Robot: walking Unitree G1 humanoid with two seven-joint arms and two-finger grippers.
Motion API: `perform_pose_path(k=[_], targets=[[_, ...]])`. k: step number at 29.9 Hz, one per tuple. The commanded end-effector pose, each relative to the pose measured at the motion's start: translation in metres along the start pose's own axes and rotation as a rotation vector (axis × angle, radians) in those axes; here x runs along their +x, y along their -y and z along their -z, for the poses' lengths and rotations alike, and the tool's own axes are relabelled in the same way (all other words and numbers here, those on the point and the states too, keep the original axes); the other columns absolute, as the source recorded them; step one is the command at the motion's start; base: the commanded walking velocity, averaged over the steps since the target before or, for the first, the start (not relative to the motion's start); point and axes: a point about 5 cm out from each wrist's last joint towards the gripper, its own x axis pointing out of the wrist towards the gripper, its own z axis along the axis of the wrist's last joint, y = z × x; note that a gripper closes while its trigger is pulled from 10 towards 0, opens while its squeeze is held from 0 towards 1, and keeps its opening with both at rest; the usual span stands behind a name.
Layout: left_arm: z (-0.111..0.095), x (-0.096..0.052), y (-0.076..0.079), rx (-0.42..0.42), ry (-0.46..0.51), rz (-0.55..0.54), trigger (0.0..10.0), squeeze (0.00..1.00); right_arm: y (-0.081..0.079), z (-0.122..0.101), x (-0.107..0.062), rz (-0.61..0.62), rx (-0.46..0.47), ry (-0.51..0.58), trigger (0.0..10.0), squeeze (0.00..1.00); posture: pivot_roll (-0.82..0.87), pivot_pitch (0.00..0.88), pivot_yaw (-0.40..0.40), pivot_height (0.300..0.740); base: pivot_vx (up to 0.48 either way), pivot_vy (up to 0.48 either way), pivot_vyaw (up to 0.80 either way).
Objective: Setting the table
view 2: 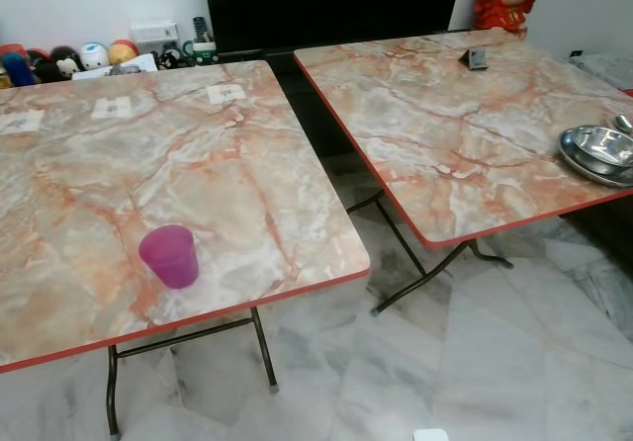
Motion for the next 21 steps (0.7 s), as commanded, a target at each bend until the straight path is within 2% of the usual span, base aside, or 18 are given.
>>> perform_pose_path(k=[1,3,4,6,7,8,10,11,14,16,18,19,21], targets=[[0.002,-0.001,0.000,-0.002,0.023,0.007,10.0,0.00,0.001,0.005,-0.001,0.006,0.002,-0.014,10.0,0.00,0.02,0.078,0.002,0.740,0.000,0.000,0.00],[0.000,-0.001,0.001,0.004,0.035,0.014,10.0,0.00,0.001,0.006,-0.001,0.008,0.002,-0.015,10.0,0.00,0.02,0.080,0.001,0.740,0.000,0.000,0.00],[-0.040,0.003,-0.002,0.030,0.214,0.023,10.0,0.00,0.002,0.006,-0.001,0.010,0.001,-0.015,10.0,0.00,0.02,0.083,0.001,0.740,0.000,0.000,0.00],[-0.083,0.000,-0.007,0.054,0.429,0.040,10.0,0.00,0.002,0.006,-0.001,0.011,0.000,-0.015,10.0,0.00,0.02,0.084,-0.001,0.740,0.000,0.000,0.00],[-0.090,-0.004,-0.010,0.077,0.487,0.037,10.0,0.00,0.003,0.007,-0.002,0.012,-0.002,-0.015,10.0,0.00,0.03,0.086,-0.001,0.740,0.000,0.000,0.00],[-0.090,-0.004,-0.010,0.077,0.487,0.037,10.0,0.00,0.003,0.007,-0.002,0.012,-0.002,-0.015,10.0,0.00,0.03,0.086,-0.001,0.740,0.000,0.000,0.00],[-0.096,-0.013,-0.013,0.079,0.570,0.027,10.0,0.00,0.003,0.007,-0.002,0.014,-0.005,-0.015,10.0,0.00,0.03,0.088,-0.002,0.740,0.000,0.000,0.00],[-0.096,-0.013,-0.013,0.079,0.570,0.027,10.0,0.00,0.003,0.007,-0.002,0.014,-0.005,-0.015,10.0,0.00,0.03,0.088,-0.002,0.740,0.000,0.000,0.00],[-0.102,-0.029,-0.022,0.019,0.674,0.010,10.0,0.00,0.004,0.007,-0.002,0.014,-0.012,-0.015,10.0,0.00,0.04,0.092,-0.008,0.740,0.000,0.000,0.00],[-0.101,-0.032,-0.024,0.017,0.685,0.011,10.0,0.00,0.004,0.007,-0.002,0.014,-0.014,-0.015,10.0,0.00,0.04,0.093,-0.010,0.740,0.000,0.000,0.00],[-0.099,-0.043,-0.029,0.027,0.708,0.018,10.0,0.00,0.005,0.007,-0.002,0.013,-0.019,-0.015,10.0,0.00,0.04,0.094,-0.012,0.740,0.000,0.000,0.00],[-0.099,-0.043,-0.029,0.027,0.708,0.018,10.0,0.00,0.005,0.007,-0.002,0.013,-0.019,-0.015,10.0,0.00,0.04,0.094,-0.012,0.740,0.000,0.000,0.00],[-0.096,-0.056,-0.032,0.079,0.726,0.026,10.0,0.00,0.005,0.006,-0.002,0.014,-0.020,-0.015,10.0,0.00,0.05,0.094,-0.012,0.740,0.000,0.000,0.00]])
